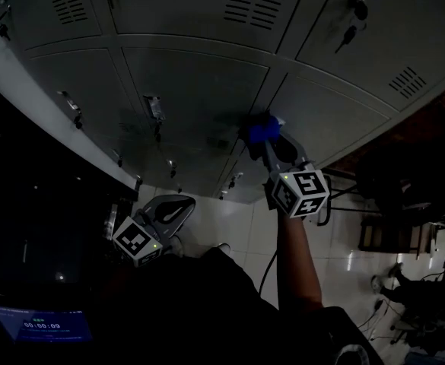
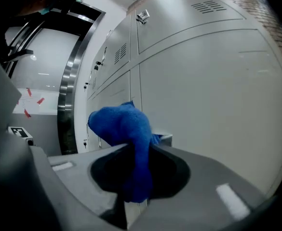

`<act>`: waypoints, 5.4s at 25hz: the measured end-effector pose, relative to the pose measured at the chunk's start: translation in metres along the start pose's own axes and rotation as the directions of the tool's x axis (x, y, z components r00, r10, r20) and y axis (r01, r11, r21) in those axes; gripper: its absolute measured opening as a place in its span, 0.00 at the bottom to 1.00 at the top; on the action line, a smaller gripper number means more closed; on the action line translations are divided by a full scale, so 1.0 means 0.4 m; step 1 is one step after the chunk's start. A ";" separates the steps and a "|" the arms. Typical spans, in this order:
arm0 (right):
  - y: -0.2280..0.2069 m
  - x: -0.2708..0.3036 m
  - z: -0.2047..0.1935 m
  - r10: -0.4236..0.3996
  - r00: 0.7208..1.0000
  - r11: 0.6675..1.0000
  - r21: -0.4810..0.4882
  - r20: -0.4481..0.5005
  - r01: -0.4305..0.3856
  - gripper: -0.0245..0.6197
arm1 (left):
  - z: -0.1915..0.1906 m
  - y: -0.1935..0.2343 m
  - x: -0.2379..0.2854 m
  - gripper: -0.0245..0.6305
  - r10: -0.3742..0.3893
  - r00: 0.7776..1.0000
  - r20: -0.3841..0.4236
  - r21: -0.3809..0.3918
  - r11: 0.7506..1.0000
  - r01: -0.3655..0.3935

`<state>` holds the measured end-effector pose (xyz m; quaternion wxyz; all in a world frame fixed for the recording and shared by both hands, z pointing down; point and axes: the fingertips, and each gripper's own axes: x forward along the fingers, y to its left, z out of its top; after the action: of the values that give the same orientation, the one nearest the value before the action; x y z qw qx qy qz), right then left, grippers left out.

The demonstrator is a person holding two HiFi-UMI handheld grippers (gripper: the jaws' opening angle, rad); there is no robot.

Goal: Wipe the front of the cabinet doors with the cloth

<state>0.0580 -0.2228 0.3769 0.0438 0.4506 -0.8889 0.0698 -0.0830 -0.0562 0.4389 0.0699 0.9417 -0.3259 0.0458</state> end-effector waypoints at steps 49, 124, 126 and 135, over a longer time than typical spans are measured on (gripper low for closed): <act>-0.356 -0.346 -0.204 -0.319 0.944 0.934 0.144 -0.082 0.328 0.15 | -0.052 -0.178 0.233 0.04 -0.212 0.975 -0.069 -0.026 0.977 0.210; -0.435 -0.401 -0.318 -0.399 0.899 0.907 0.067 -0.182 0.416 0.15 | -0.054 -0.216 0.253 0.04 -0.258 0.963 -0.081 -0.015 0.966 0.257; -0.389 -0.388 -0.323 -0.379 0.908 0.917 0.059 -0.178 0.394 0.15 | -0.056 -0.213 0.237 0.04 -0.265 0.962 -0.070 -0.013 0.964 0.265; -0.134 -0.206 -0.432 -0.205 0.943 0.970 0.070 -0.262 0.231 0.15 | -0.041 -0.123 0.095 0.04 -0.169 0.984 -0.056 -0.024 0.985 0.168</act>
<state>0.1525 -0.1605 0.5404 0.1418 0.5353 -0.8160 0.1658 -0.0235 -0.0382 0.4553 0.0922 0.9635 -0.2432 0.0640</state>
